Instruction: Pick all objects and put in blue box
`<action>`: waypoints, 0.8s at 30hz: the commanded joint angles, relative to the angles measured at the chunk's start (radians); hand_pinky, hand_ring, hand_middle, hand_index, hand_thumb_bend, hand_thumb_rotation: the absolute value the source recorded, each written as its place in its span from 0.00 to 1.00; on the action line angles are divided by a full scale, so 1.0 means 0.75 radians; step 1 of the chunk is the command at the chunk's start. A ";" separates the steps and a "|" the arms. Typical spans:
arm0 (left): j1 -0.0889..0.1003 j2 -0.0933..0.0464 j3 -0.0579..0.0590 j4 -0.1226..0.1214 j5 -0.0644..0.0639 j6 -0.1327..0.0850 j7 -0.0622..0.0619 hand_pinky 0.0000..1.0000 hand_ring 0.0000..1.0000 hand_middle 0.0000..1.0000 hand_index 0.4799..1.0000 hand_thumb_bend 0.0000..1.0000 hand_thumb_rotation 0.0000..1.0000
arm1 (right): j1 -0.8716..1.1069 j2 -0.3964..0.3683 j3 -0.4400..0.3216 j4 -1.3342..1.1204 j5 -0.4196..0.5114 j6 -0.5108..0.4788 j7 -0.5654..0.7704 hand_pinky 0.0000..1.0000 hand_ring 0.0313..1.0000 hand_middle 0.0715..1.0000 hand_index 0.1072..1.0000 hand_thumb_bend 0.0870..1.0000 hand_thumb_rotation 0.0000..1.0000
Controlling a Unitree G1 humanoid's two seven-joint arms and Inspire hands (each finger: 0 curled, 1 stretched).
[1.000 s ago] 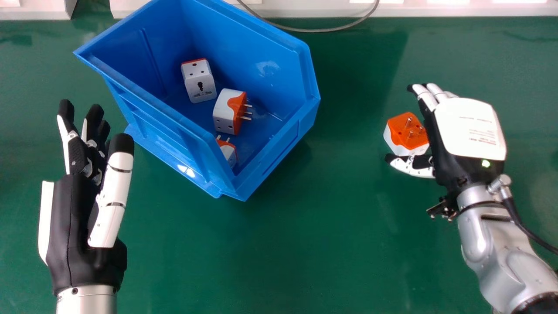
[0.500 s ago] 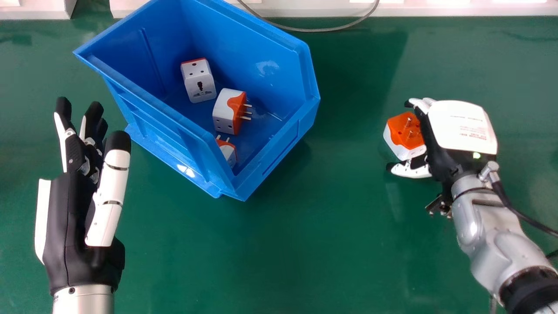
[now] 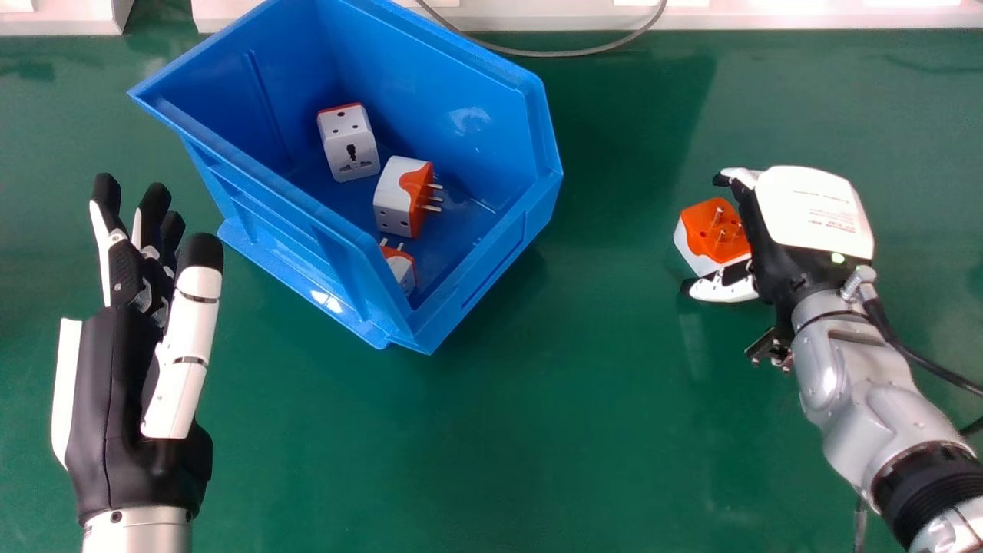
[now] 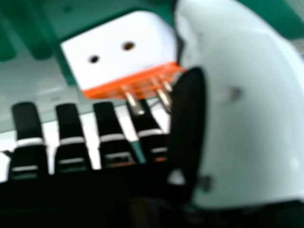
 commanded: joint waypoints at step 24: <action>0.066 -0.001 -0.004 -0.161 0.026 0.062 0.021 1.00 1.00 0.99 0.99 0.41 0.71 | -0.170 0.022 0.027 0.193 0.113 -0.017 0.144 0.39 0.49 0.55 0.43 0.44 0.13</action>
